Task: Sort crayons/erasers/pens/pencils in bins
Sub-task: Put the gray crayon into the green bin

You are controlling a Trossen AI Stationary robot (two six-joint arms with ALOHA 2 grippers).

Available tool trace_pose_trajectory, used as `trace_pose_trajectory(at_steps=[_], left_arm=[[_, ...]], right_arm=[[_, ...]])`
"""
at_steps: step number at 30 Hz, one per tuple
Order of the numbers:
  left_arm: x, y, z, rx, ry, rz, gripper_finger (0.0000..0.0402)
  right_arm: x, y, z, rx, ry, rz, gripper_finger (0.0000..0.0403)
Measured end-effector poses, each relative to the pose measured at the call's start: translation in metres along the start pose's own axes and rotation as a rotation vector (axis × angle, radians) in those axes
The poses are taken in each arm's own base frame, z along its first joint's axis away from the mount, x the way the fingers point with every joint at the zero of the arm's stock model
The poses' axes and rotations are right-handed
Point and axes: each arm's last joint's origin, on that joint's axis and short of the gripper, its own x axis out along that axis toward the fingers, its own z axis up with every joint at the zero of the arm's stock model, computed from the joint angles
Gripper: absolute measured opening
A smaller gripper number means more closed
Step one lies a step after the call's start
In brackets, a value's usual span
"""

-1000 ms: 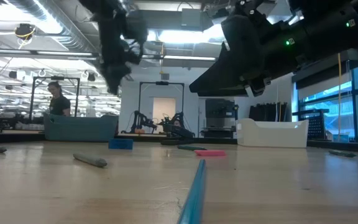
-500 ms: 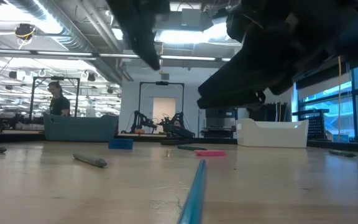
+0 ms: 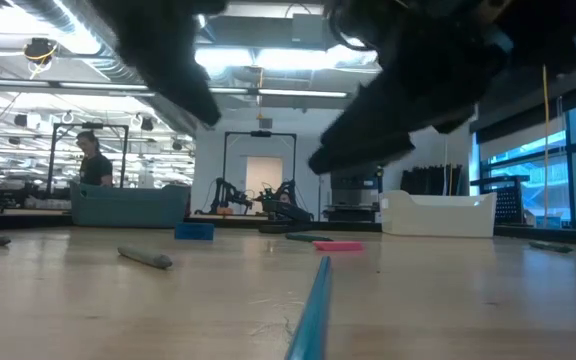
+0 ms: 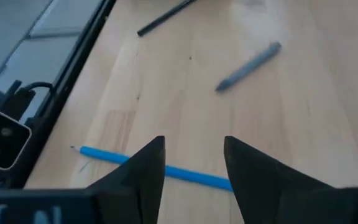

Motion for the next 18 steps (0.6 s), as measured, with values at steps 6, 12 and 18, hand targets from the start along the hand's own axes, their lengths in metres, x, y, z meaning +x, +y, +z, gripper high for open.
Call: trace_pose_trajectory(at_steps=[6, 12, 18], left_arm=[[-0.016, -0.025, -0.015, 0.041, -0.010, -0.099, 0.0094], [-0.024, -0.036, -0.020, 0.053, -0.034, -0.141, 0.0094], [-0.029, -0.040, -0.025, 0.106, -0.059, -0.104, 0.0094]], right_arm=[[0.020, 0.012, 0.017, -0.060, 0.102, -0.061, 0.0167], [0.021, 0.016, 0.047, 0.082, 0.041, -0.240, 0.0167], [0.056, 0.021, 0.052, 0.099, -0.050, -0.282, 0.0167]])
